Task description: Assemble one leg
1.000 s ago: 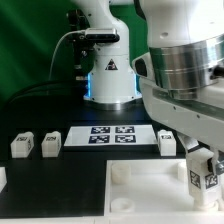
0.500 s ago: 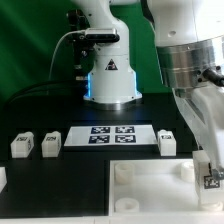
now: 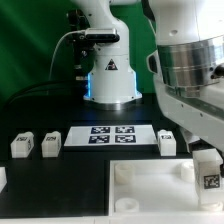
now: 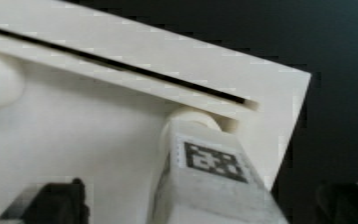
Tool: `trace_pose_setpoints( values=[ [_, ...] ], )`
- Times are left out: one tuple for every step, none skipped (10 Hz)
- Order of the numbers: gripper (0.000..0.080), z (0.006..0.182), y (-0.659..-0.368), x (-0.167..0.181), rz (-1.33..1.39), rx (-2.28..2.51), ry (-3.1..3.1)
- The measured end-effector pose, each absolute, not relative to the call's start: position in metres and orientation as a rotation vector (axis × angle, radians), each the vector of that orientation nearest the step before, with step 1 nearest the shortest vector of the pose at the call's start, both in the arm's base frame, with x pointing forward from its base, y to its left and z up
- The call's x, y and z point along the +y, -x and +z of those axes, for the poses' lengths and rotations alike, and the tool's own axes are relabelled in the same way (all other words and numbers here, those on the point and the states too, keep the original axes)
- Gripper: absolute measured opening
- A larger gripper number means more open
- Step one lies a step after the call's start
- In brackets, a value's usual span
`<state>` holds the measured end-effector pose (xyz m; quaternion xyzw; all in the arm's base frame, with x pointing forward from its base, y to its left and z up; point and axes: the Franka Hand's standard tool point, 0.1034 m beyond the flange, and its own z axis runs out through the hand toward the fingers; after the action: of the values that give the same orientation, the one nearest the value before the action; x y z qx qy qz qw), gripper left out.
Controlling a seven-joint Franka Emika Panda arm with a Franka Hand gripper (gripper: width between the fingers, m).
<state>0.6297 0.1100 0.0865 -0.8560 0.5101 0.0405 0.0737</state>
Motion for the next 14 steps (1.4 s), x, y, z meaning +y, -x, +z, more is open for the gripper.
trace_pose_setpoints(
  values=[
    [0.0648, 0.086, -0.63, 0.109, 0.113, 1.432, 2.626],
    [0.0648, 0.086, -0.63, 0.108, 0.1, 1.287, 2.697],
    [0.0649, 0.085, -0.63, 0.107, 0.09, 1.16, 2.751],
    [0.0649, 0.085, -0.63, 0.108, 0.082, 1.068, 2.789],
    [0.0649, 0.088, -0.633, 0.111, 0.041, 0.802, 2.911],
    [0.0649, 0.091, -0.638, 0.118, 0.012, 0.638, 2.96],
    [0.0649, 0.09, -0.64, 0.119, -0.02, 0.469, 3.003],
    [0.0649, 0.09, -0.64, 0.118, -0.023, 0.458, 3.005],
    [0.0526, 0.09, -0.64, 0.118, -0.018, 0.536, 2.991],
    [0.038, 0.09, -0.64, 0.118, -0.016, 0.569, 2.985],
    [0.038, 0.089, -0.64, 0.118, -0.012, 0.65, 2.968],
    [0.03, 0.09, -0.64, 0.118, 0.0, 0.85, 2.915],
    [0.03, 0.089, -0.64, 0.118, 0.008, 1.006, 2.866],
    [0.03, 0.089, -0.641, 0.116, 0.013, 1.201, 2.786]
  ],
)
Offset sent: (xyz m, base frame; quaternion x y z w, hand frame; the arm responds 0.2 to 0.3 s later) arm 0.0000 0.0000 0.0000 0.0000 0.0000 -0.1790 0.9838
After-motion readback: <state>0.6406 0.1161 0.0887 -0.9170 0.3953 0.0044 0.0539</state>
